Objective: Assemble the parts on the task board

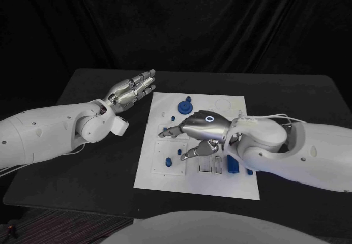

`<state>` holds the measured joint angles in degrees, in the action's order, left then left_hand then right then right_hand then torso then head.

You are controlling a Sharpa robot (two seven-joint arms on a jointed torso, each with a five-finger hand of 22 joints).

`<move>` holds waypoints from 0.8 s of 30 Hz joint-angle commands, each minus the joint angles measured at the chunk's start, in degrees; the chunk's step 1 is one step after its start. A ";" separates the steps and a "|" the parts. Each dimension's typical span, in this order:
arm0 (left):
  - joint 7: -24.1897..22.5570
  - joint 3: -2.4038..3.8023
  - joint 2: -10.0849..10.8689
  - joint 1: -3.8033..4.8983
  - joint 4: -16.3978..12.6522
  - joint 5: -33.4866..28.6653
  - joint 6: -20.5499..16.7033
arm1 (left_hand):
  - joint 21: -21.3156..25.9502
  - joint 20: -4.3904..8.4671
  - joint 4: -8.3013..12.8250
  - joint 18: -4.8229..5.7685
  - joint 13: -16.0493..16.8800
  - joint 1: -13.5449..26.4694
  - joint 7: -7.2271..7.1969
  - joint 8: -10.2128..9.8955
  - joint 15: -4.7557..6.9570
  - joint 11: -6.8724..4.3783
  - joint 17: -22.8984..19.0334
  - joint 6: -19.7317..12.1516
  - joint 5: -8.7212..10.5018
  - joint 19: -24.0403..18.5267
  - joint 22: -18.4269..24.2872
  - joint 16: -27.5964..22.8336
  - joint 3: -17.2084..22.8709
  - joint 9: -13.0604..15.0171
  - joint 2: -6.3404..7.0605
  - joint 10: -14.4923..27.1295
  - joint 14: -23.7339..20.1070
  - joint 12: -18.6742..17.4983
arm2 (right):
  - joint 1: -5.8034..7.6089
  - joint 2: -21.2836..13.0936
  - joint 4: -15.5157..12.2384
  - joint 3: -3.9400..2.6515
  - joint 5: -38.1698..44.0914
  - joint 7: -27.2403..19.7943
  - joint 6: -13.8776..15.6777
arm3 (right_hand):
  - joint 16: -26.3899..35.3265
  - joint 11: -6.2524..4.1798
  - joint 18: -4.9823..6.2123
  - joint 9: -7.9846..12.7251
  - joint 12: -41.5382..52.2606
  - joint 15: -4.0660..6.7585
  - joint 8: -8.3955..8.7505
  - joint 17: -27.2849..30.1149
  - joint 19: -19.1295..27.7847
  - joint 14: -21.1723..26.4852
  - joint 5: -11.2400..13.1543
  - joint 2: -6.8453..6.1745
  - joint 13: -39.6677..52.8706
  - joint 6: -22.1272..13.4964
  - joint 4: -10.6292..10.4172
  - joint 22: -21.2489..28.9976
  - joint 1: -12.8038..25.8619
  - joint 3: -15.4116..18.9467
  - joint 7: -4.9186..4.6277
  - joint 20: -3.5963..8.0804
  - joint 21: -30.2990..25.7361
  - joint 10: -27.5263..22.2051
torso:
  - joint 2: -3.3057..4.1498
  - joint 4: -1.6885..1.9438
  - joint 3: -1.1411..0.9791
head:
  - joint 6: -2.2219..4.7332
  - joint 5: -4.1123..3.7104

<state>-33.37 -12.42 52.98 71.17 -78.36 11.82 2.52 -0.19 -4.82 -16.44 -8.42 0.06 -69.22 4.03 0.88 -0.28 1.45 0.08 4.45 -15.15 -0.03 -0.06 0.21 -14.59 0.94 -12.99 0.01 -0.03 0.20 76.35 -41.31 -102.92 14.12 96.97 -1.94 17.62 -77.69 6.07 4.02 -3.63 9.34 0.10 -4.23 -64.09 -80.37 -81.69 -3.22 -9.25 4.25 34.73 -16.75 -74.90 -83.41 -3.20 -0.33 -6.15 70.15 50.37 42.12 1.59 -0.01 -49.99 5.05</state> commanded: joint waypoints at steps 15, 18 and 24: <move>-0.28 0.05 0.47 -0.06 -0.08 -0.10 0.29 | 0.19 -0.61 -0.02 -0.15 -0.06 -0.52 0.14 0.50 -0.59 0.53 -0.08 0.80 -0.28 0.03 0.06 -0.21 -0.19 0.15 -0.43 -0.01 0.03 -0.20 | 10.52 -14.00 -4.41 -0.04 -23.57 10.10 -1.23 | 1.05 -5.59 0.25 -2.53 43.90 3.02 -5.06 1.37 0.15 0.06 -3.42 4.96 32.20 22.88 0.86 -9.38 -2.93 0.13 -4.94 2.48 -1.01 16.03 | -0.01 -0.07 0.01 | -0.01 -0.92; -0.22 0.05 0.39 -0.06 -0.12 -0.10 0.44 | 0.19 -0.83 -0.01 -0.16 -0.06 -0.64 0.25 0.55 -0.80 0.66 -0.08 0.93 -0.39 0.03 0.06 -0.21 -0.16 0.16 -0.50 -0.01 0.03 -0.20 | 10.74 -15.07 -3.69 -0.03 -24.72 18.22 -9.22 | 3.07 -5.33 1.41 -4.85 56.98 2.46 -7.10 4.29 3.46 2.12 -2.98 6.71 48.33 25.95 0.20 -7.75 5.31 3.23 -4.80 2.29 -7.51 16.62 | 0.00 0.02 0.05 | -0.01 -1.27; -0.12 0.05 0.42 -0.06 -0.18 -0.10 0.80 | 0.19 -1.18 0.08 -0.23 -0.06 -0.98 0.42 0.62 -1.06 0.85 -0.08 1.08 -0.98 0.03 0.06 -0.21 -0.02 0.17 -0.72 -0.01 0.03 -0.20 | 10.05 -16.29 -3.03 -0.02 -25.35 29.47 -17.16 | -12.31 -7.88 -0.84 -10.58 80.66 3.95 -13.06 -25.91 -2.69 -8.31 -4.92 7.85 85.75 34.14 1.56 -11.11 24.51 6.32 -1.53 3.78 5.24 39.63 | -0.03 -0.25 0.07 | -0.01 -0.99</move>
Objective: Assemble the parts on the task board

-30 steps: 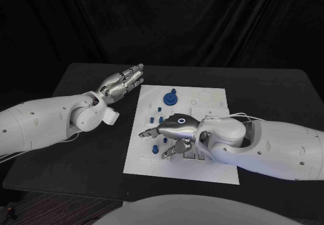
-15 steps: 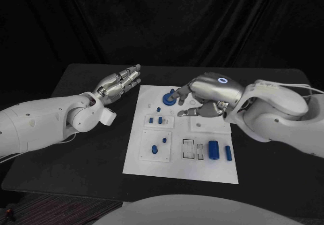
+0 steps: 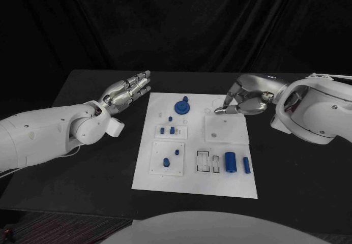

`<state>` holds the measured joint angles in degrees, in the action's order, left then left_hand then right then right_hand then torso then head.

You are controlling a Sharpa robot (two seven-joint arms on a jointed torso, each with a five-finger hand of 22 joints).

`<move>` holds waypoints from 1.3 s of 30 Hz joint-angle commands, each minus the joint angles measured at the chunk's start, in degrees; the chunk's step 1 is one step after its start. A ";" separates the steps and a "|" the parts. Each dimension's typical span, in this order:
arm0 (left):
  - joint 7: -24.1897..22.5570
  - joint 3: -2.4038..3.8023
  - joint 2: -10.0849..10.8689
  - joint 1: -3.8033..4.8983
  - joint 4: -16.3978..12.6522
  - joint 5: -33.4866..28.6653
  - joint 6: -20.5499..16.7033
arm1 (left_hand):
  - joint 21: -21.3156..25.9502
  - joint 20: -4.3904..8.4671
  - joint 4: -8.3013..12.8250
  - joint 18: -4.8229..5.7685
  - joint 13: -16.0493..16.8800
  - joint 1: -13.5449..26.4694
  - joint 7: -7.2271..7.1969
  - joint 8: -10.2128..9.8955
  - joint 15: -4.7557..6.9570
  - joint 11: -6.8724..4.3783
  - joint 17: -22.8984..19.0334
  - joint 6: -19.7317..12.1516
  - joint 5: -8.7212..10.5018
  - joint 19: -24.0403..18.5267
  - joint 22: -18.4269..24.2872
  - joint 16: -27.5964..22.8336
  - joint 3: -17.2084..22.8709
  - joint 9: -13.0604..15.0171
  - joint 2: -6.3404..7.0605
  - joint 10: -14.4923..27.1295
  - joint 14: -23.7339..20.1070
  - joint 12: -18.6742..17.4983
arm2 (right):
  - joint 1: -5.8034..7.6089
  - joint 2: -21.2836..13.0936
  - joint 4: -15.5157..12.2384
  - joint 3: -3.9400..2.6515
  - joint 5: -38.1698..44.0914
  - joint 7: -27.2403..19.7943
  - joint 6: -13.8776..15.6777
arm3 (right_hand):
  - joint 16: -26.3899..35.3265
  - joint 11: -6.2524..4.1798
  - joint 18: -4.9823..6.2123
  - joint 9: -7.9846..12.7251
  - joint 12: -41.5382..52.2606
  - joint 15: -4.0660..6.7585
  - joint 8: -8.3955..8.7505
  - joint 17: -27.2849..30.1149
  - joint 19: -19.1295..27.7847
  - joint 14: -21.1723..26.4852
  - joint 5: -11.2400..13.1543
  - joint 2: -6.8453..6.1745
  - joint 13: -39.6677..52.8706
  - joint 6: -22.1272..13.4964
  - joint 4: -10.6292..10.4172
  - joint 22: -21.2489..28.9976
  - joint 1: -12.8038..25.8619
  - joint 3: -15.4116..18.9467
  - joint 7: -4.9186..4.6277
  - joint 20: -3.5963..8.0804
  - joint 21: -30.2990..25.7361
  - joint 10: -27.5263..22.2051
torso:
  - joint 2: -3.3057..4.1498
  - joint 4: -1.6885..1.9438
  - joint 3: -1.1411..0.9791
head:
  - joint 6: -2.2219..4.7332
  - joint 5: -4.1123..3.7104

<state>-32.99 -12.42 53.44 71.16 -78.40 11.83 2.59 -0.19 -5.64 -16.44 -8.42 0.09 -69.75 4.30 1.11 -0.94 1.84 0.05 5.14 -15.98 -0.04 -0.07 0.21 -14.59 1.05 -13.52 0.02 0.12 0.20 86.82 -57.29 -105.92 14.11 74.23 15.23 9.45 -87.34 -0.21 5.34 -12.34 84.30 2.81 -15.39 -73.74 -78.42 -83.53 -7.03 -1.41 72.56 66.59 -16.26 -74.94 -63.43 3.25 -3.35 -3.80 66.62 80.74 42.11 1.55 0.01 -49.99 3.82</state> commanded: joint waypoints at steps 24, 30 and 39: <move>-0.28 0.05 0.45 -0.07 -0.17 -0.12 1.43 | 0.19 -1.65 0.13 -0.59 -0.09 -1.19 0.96 1.09 -1.33 1.37 -0.05 2.07 -0.99 0.04 0.07 -0.21 0.12 0.34 -0.56 -0.02 -0.12 -0.20 | -2.89 -3.17 -5.70 0.00 -2.80 25.72 -22.94 | -2.66 -2.25 -5.34 -6.45 5.70 3.49 0.63 -16.26 -11.58 -6.47 1.18 -1.58 17.44 5.44 -0.47 -15.06 15.64 -5.69 2.32 3.62 23.38 9.26 | 0.02 -0.15 0.07 | -0.01 -0.54; -0.66 0.05 0.44 -0.07 -0.18 -0.12 1.13 | 0.19 -1.90 0.23 -0.64 -0.09 -1.49 1.12 1.16 -1.54 1.60 -0.05 2.00 -1.39 0.04 0.07 -0.21 0.15 0.31 -0.56 -0.02 -0.12 -0.20 | -4.19 -4.31 -7.39 0.02 -2.80 25.83 -19.04 | -2.66 -1.00 -5.34 -4.44 5.70 2.72 5.06 -16.26 -11.58 -6.47 0.10 -1.81 17.44 1.70 -0.13 -15.06 12.33 -6.24 0.77 3.10 23.38 9.26 | 0.00 -0.06 0.04 | -0.01 -0.71; -0.71 0.05 0.49 -0.08 -0.07 -0.12 1.15 | 0.19 -1.95 0.25 -0.66 -0.09 -1.57 1.15 1.18 -1.58 1.64 -0.05 2.00 -1.51 0.04 0.07 -0.21 0.16 0.30 -0.56 -0.02 -0.12 -0.20 | -6.67 -5.77 -10.55 0.03 0.53 25.54 -10.85 | -2.66 -0.71 -5.34 -4.11 5.70 2.35 5.82 -16.26 -11.58 -6.47 0.08 -2.82 17.44 2.25 -0.20 -15.06 9.66 -6.09 0.57 2.59 23.38 9.26 | -0.01 -0.02 0.01 | -0.01 -0.98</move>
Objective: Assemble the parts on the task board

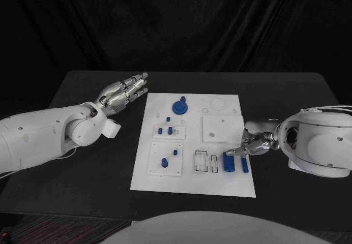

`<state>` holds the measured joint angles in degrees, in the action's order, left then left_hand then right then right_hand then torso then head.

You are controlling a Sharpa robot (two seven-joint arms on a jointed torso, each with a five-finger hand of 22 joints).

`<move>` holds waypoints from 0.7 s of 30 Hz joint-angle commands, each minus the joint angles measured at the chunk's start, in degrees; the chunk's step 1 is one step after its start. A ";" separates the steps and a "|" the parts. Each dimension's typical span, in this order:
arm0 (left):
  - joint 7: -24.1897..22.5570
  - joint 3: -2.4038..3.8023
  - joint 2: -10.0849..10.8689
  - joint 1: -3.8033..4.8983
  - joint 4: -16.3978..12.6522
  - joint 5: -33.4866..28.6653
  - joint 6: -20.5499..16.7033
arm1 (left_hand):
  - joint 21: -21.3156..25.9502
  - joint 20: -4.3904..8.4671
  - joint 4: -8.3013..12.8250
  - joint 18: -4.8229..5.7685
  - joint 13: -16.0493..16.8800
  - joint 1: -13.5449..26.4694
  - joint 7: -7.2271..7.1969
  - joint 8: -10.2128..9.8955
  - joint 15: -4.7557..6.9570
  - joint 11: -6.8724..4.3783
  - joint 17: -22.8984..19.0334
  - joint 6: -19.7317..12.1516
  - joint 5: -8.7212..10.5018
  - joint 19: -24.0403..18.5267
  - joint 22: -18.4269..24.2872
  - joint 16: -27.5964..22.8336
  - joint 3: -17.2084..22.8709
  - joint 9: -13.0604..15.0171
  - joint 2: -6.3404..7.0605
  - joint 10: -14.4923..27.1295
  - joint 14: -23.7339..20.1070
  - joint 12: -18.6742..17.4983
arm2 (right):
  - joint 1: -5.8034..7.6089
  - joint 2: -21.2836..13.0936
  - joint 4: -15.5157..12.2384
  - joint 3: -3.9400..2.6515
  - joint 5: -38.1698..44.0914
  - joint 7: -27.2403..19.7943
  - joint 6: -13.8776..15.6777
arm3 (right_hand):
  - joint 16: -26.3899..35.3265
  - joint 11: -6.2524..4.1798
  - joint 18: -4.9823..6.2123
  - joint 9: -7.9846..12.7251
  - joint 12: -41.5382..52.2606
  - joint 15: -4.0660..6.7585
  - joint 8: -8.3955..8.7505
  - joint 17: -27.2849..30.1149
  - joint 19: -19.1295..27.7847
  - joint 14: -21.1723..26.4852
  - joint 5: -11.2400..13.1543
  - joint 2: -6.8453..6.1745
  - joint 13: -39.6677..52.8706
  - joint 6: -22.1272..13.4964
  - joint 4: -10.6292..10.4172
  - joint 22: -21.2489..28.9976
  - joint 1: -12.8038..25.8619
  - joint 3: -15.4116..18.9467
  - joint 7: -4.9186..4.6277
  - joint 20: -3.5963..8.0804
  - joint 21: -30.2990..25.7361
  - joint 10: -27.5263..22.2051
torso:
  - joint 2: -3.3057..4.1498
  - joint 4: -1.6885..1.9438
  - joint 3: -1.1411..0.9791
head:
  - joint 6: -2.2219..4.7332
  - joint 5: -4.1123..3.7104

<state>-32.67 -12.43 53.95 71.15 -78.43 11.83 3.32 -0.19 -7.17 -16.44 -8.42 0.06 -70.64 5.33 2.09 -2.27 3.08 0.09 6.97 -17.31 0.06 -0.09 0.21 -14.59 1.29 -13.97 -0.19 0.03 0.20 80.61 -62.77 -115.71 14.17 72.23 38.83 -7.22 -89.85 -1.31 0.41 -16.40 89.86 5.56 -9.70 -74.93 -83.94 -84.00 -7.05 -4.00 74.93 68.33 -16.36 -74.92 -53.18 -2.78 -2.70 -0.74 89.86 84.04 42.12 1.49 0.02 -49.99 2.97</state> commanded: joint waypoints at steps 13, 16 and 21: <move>-0.61 0.05 -0.22 -0.08 -0.01 -0.12 0.49 | 0.19 -0.51 0.27 -0.67 -0.06 -0.78 0.28 0.23 -0.35 0.54 -0.09 0.17 -0.32 -0.06 0.09 -0.21 0.16 0.07 -0.10 0.19 -0.03 -0.20 | -3.42 -0.90 -1.64 0.00 8.05 2.25 8.59 | -0.15 0.25 -0.41 -0.99 0.14 -0.29 -0.31 -15.07 -6.06 -6.00 0.89 -0.29 15.07 0.88 -0.43 -15.08 0.10 0.33 0.10 -0.50 0.14 5.96 | 0.01 -0.02 -0.05 | -0.01 -0.61; -0.57 0.05 -0.27 -0.08 0.02 -0.12 0.55 | 0.19 -0.51 0.27 -0.67 -0.06 -0.78 0.28 0.23 -0.35 0.54 -0.09 0.17 -0.32 -0.06 0.09 -0.21 0.16 0.07 -0.10 0.19 -0.03 -0.20 | -3.81 -0.69 -1.42 0.00 9.02 2.36 8.39 | -0.15 0.06 -0.41 -1.68 0.14 -0.17 -0.87 -15.07 -6.06 -6.00 0.89 -0.26 15.07 1.37 -0.39 -15.08 0.18 0.36 0.32 -0.43 0.14 5.96 | -0.01 0.11 0.04 | -0.01 -0.74; -0.46 0.05 -0.34 -0.08 0.06 -0.12 0.68 | 0.19 -0.54 0.28 -0.67 -0.06 -0.80 0.32 0.24 -0.38 0.58 -0.09 0.17 -0.35 -0.06 0.09 -0.21 0.16 0.07 -0.09 0.19 -0.03 -0.20 | -4.30 -0.11 -0.75 0.01 9.75 2.67 6.67 | -0.15 -0.12 -0.41 -2.44 0.14 -0.02 -1.38 -15.07 -6.06 -6.00 1.40 -0.73 15.07 1.50 -0.43 -15.08 0.35 0.57 0.49 -0.31 0.14 5.96 | 0.01 0.06 0.03 | -0.01 -0.54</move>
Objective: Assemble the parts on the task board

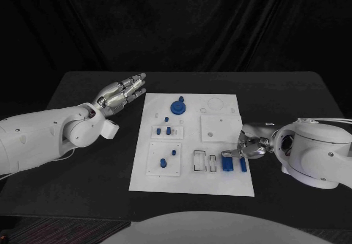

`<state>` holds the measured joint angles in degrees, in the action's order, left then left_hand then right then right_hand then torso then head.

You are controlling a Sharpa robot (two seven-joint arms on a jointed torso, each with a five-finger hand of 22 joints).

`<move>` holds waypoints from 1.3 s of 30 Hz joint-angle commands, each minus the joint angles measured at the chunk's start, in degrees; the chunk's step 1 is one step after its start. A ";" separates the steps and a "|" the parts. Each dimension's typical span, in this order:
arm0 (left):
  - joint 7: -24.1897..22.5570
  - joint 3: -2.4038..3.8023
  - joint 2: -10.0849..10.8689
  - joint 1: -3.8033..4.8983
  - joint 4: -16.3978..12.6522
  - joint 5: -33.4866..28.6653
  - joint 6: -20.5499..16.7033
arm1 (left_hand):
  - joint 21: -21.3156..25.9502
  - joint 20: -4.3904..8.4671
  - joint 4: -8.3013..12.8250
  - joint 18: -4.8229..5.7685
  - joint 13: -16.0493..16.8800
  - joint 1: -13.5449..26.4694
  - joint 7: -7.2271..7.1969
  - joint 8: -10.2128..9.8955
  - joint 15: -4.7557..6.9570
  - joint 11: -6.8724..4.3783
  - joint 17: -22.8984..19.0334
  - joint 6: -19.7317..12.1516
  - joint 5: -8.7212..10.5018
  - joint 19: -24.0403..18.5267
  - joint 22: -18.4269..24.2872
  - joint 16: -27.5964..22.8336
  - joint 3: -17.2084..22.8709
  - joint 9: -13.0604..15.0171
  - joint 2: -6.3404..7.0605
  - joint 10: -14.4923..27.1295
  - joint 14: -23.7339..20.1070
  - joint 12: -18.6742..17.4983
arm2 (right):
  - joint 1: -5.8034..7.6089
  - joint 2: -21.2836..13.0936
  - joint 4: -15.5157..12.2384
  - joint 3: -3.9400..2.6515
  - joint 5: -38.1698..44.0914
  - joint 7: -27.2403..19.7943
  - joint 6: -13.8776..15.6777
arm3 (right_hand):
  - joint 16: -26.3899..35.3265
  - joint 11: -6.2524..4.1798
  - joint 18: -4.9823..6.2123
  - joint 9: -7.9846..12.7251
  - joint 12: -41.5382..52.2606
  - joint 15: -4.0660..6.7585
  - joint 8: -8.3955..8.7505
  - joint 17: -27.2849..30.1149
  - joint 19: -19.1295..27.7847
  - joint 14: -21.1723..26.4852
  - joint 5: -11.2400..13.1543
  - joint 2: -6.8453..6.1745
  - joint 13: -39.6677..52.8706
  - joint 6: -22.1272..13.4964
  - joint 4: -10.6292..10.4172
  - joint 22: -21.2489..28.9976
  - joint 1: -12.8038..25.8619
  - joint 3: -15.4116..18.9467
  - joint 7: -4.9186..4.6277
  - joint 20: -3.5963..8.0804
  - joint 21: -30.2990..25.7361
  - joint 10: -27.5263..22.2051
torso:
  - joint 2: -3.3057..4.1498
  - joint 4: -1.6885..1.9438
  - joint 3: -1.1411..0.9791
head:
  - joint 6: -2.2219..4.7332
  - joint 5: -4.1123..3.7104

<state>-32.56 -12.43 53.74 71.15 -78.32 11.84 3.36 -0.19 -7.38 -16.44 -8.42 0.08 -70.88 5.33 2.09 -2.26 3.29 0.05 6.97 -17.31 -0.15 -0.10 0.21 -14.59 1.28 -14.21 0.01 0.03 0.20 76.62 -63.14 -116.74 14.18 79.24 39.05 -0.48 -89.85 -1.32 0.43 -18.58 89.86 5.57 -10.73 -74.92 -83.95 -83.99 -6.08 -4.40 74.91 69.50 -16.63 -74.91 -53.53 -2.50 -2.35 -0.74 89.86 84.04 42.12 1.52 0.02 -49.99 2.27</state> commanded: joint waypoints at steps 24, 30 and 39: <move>-0.12 0.05 -0.58 -0.14 0.36 -0.13 2.10 | 0.19 -0.98 0.76 -0.52 -0.08 -1.20 1.06 0.63 -1.22 1.17 -0.05 0.74 -1.24 0.15 0.10 -0.21 0.34 0.17 0.12 -0.01 -0.03 -0.20 | -1.87 3.83 2.77 0.00 3.07 2.57 -1.80 | -0.15 -0.83 -0.43 -5.40 0.14 0.61 -3.25 -15.08 -6.05 -6.01 2.57 -2.31 15.09 0.36 -0.30 -15.09 2.02 0.69 0.94 0.29 0.14 5.96 | -0.01 0.00 0.01 | -0.01 0.19; -0.06 0.05 -0.54 -0.15 0.36 -0.13 2.47 | 0.19 -1.07 0.90 -0.49 -0.08 -1.31 1.17 0.72 -1.34 1.28 -0.05 0.88 -1.53 0.15 0.10 -0.21 0.37 0.19 0.14 -0.01 -0.03 -0.20 | -2.53 4.51 3.48 -0.01 4.25 2.81 -4.36 | -0.15 -0.90 -0.42 -7.65 0.14 0.73 -3.86 -15.08 -6.04 -6.01 0.02 -2.53 15.09 -1.16 -0.18 -15.08 -0.75 0.22 0.94 0.43 0.12 5.96 | 0.07 0.04 0.01 | -0.01 0.40; 0.00 0.05 -0.43 -0.16 0.38 -0.13 3.09 | 0.19 -1.21 1.23 -0.48 -0.08 -1.55 1.27 0.83 -1.45 1.38 -0.05 1.02 -2.05 0.15 0.10 -0.21 0.41 0.21 0.25 -0.01 -0.03 -0.20 | -3.30 5.45 4.30 -0.01 5.25 2.90 -5.83 | -0.15 -0.91 -0.11 -10.89 0.14 0.76 -4.70 -15.08 -5.34 -6.01 -7.40 -1.51 15.09 -2.96 0.77 -14.66 -7.04 -0.73 0.97 0.46 -0.94 5.96 | 0.03 -0.01 -0.01 | -0.01 0.39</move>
<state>-31.94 -12.43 53.35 71.07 -77.86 11.85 5.38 -0.19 -8.19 -15.47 -8.41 0.06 -72.01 6.25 2.66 -3.40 4.20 0.09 7.89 -19.16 -0.14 -0.05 0.21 -14.13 1.39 -13.98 -0.08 -0.08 0.20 73.58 -57.70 -112.55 14.09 83.32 39.12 -4.45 -89.85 -1.75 0.44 -29.49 89.85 5.93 -15.29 -74.91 -83.94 -84.05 -13.50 -6.08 74.90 66.82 -15.99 -74.94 -60.17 -3.14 -1.33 -0.73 89.12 84.04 42.17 1.57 0.03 -49.99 2.64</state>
